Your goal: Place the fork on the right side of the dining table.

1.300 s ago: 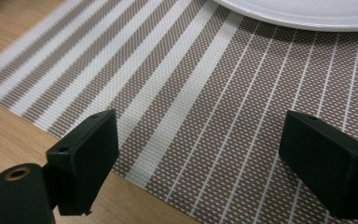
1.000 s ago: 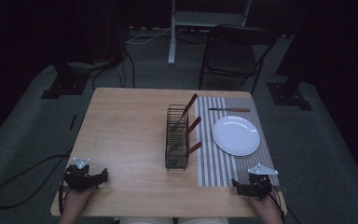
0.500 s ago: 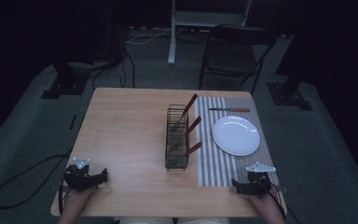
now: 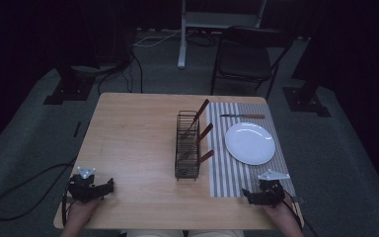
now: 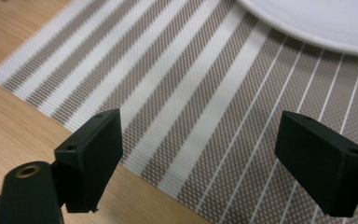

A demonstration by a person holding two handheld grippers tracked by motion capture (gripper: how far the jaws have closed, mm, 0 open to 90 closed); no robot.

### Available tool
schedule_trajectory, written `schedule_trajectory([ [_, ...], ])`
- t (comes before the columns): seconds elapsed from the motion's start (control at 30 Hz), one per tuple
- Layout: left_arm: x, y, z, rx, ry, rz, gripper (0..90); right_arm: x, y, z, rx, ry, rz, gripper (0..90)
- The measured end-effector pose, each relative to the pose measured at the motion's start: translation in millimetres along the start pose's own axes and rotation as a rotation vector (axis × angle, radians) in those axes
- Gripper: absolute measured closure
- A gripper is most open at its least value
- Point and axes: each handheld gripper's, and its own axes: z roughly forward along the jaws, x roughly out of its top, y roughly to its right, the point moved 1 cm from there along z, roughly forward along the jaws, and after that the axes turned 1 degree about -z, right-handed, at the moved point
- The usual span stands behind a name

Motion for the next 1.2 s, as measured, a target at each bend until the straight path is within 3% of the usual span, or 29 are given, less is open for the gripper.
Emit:
schedule_trajectory([
  [0.47, -0.1, -0.1, 0.0, 0.000, 0.000, 0.002, 0.3, 28.2, -5.1, -6.8, 0.084, 0.043, -0.021, 17.9],
  [1.2, -0.2, -0.3, -0.1, 0.000, -0.001, 0.004, 0.3, 69.4, -13.6, -1.3, 0.139, 0.080, -0.064, 21.3],
])
